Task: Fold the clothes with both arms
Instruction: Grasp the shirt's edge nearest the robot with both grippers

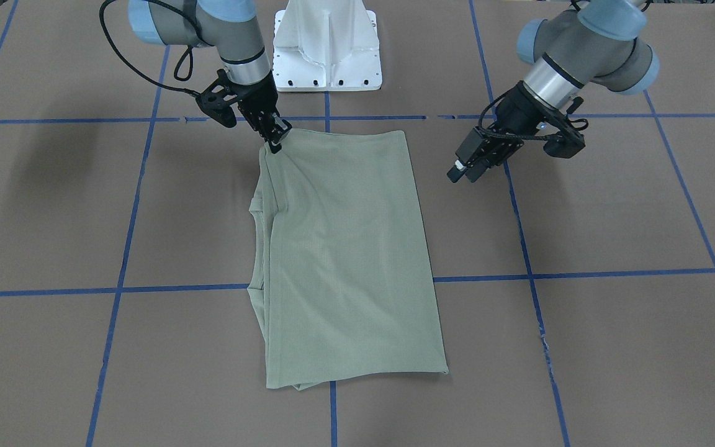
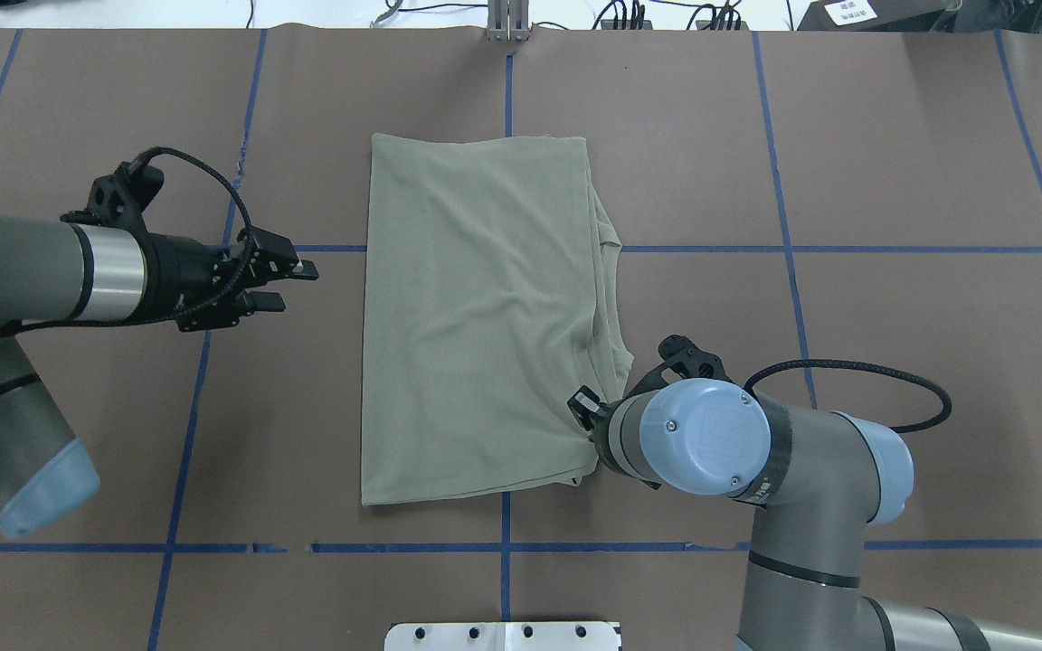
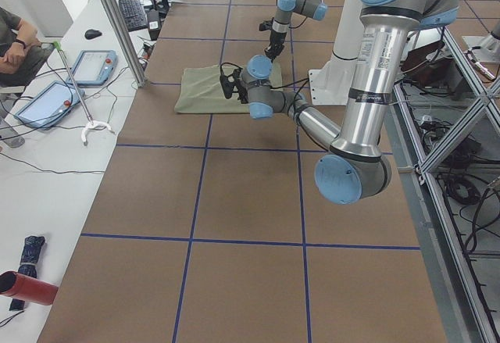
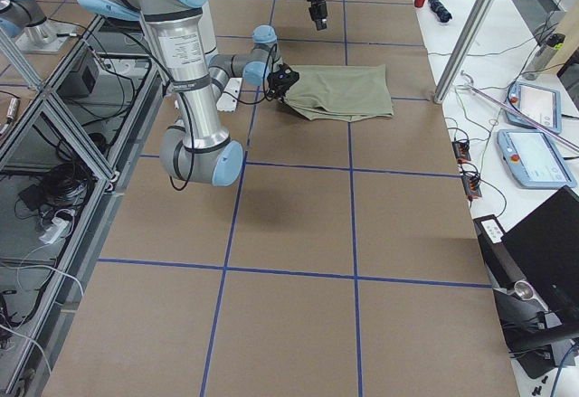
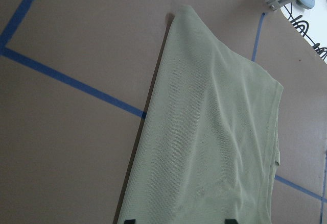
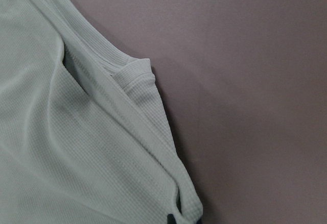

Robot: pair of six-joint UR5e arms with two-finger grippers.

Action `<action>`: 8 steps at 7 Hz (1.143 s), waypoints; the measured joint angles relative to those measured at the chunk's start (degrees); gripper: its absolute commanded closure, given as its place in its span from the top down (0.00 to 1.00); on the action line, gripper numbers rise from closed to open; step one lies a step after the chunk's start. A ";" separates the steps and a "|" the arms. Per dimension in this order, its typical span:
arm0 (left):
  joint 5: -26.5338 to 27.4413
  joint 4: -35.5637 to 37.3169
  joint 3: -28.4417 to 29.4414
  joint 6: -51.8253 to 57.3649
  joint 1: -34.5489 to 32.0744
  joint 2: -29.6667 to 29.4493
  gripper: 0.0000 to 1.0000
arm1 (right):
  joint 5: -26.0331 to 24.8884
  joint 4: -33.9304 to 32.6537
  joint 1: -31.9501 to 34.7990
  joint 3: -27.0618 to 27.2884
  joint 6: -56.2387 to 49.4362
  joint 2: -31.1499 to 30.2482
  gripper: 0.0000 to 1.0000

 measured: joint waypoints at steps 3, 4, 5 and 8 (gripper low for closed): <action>12.66 7.30 -6.19 -7.76 14.98 3.91 0.66 | -0.07 -1.40 -1.04 1.20 0.50 -0.94 0.00; 15.43 10.13 -6.30 -9.37 18.86 3.45 0.66 | -0.03 -1.44 -1.11 1.21 0.51 -1.07 0.00; 16.75 13.30 -6.10 -10.47 21.73 2.28 0.65 | -0.01 -1.45 -1.19 1.23 0.50 -1.15 0.00; 17.46 16.77 -4.11 -12.31 27.09 0.58 0.63 | 0.05 -1.46 -1.31 1.23 0.44 -1.20 0.00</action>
